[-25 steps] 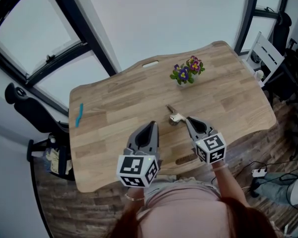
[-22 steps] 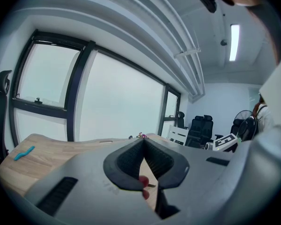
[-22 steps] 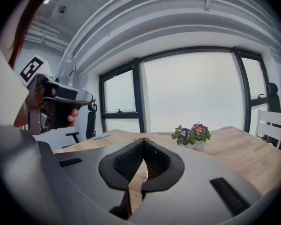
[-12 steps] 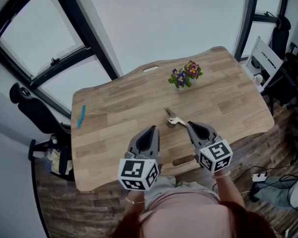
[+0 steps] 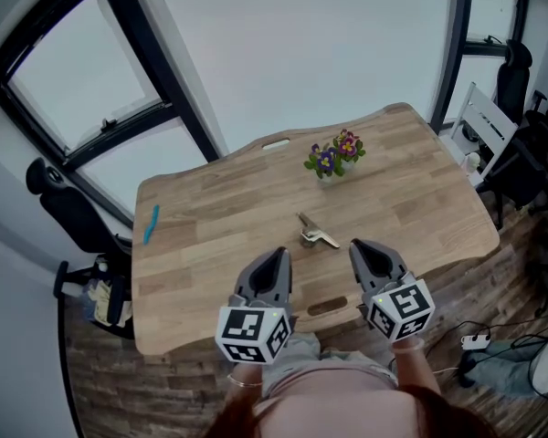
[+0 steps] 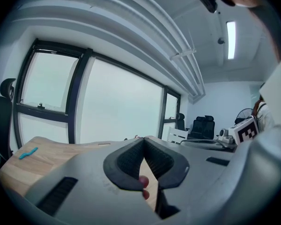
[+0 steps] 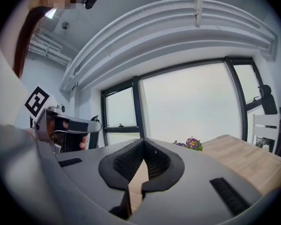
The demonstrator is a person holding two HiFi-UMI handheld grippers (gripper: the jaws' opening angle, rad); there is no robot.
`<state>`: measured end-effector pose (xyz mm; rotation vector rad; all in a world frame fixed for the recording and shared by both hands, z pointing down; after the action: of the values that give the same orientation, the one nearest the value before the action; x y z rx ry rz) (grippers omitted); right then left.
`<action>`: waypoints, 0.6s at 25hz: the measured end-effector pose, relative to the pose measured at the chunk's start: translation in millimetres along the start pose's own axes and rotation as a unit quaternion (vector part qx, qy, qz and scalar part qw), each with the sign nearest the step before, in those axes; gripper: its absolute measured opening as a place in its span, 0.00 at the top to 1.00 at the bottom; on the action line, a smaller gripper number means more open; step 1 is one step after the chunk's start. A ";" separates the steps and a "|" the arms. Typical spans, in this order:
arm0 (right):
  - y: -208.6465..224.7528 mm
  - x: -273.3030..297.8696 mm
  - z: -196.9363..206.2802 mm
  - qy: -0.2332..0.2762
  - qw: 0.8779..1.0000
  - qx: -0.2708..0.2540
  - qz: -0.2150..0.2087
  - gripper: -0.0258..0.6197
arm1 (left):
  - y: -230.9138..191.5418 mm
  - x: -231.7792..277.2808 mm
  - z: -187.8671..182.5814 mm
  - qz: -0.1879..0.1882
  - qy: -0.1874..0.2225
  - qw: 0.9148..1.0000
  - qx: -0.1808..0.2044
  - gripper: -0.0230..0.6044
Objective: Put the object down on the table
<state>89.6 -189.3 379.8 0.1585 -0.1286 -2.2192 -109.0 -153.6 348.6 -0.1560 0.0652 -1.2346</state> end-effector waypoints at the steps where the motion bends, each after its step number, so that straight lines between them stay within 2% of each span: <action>1: 1.0 -3.9 -2.8 0.005 1.000 0.000 0.002 0.96 | 2.6 -1.3 -0.6 -0.002 0.001 1.000 0.001 0.96; 5: 5.7 -21.0 -11.4 0.024 1.000 0.005 0.008 0.96 | 13.6 -7.8 -0.2 -0.008 0.001 1.000 0.006 0.96; 15: 8.7 -60.3 -21.0 0.038 0.998 -0.039 0.009 0.96 | 45.2 -28.1 5.2 -0.019 -0.002 1.000 0.007 0.96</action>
<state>136.1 -147.4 364.5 0.1969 -0.0007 -2.1940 -75.3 -112.2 345.7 -0.1485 0.0508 -1.2734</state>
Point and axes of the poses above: the fingertips, and each gripper's own axes: x forward along the fingers, y to its right, z out of its underside, the point moved 7 cm from there along -x, backward along the fingers, and after that the axes turned 10 degrees about y, right-handed, at the moved point
